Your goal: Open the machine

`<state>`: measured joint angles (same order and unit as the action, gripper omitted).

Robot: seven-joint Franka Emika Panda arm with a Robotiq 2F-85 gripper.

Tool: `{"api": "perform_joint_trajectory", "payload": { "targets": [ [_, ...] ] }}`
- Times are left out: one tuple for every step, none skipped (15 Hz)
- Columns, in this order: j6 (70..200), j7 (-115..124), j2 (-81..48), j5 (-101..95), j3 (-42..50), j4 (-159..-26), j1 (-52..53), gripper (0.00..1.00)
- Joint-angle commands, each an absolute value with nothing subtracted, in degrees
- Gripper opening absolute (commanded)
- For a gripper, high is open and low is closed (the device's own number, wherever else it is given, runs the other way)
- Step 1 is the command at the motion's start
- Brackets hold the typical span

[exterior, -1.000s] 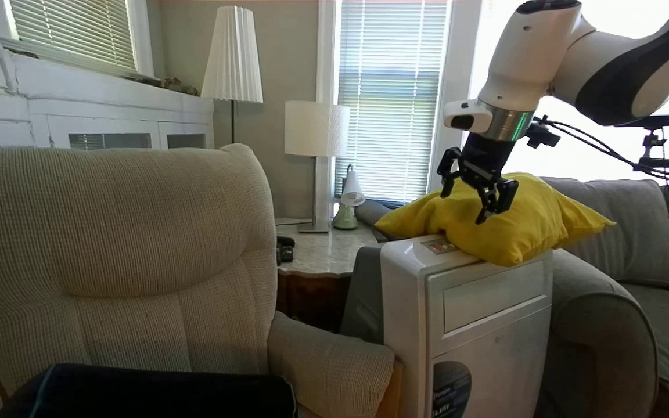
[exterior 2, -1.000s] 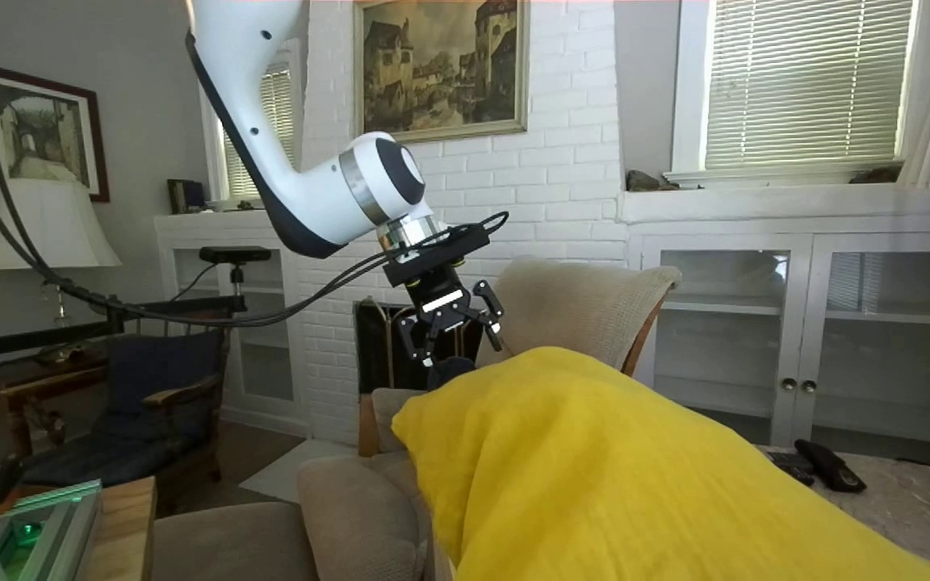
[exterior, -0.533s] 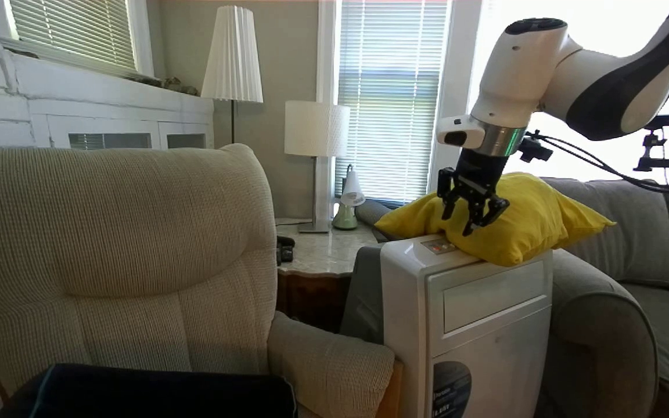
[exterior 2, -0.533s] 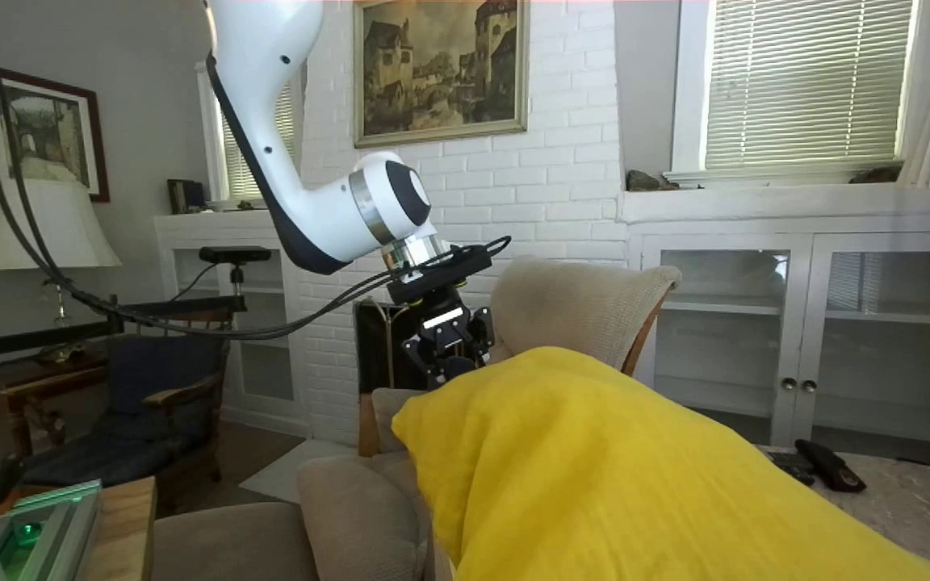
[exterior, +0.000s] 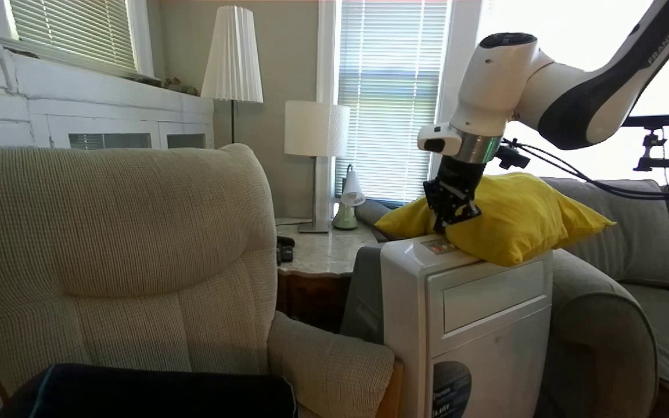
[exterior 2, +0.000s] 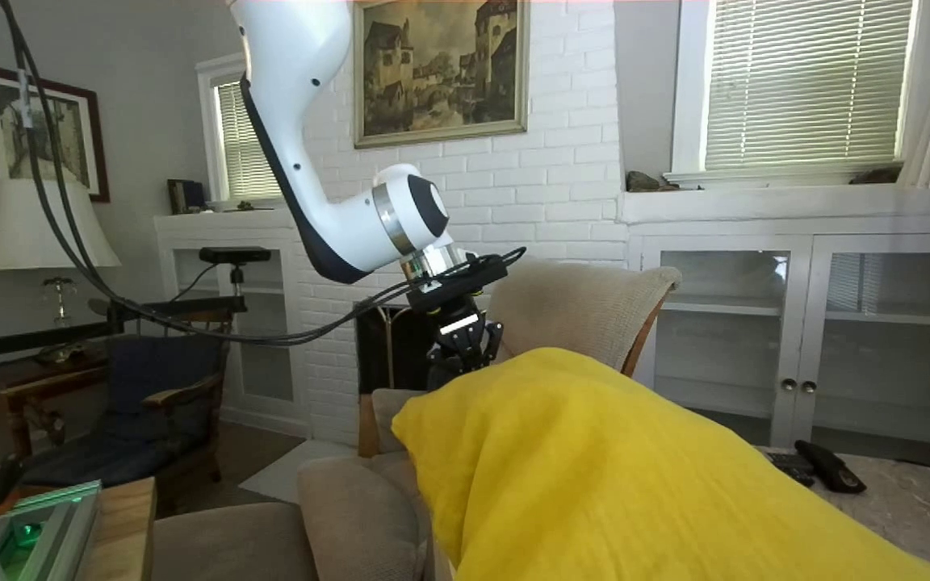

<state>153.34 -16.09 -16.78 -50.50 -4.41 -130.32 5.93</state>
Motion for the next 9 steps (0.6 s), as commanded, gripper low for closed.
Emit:
{"api": "perform_joint_trajectory", "payload": {
  "targets": [
    [153.02, -13.89, -20.43, -52.83, -3.18, -126.69, 6.67, 0.00],
    [152.60, -14.01, -20.90, -52.65, -3.03, -126.26, 6.71, 0.00],
    [152.17, -13.96, -21.26, -52.59, -2.81, -125.91, 6.79, 0.00],
    [151.75, -13.81, -21.48, -52.49, -2.59, -125.66, 6.84, 0.00],
    [151.23, -13.79, -21.56, -52.49, -2.39, -125.50, 6.91, 0.00],
    [150.32, -14.02, -21.42, -52.17, -2.36, -125.50, 6.95, 0.00],
    [149.81, -14.47, -21.43, -51.67, -2.50, -125.55, 6.82, 0.00],
    [149.29, -14.62, -21.47, -51.51, -2.56, -125.51, 6.78, 0.00],
    [148.73, -14.89, -21.45, -51.28, -2.71, -125.54, 6.70, 0.00]
  ]
}}
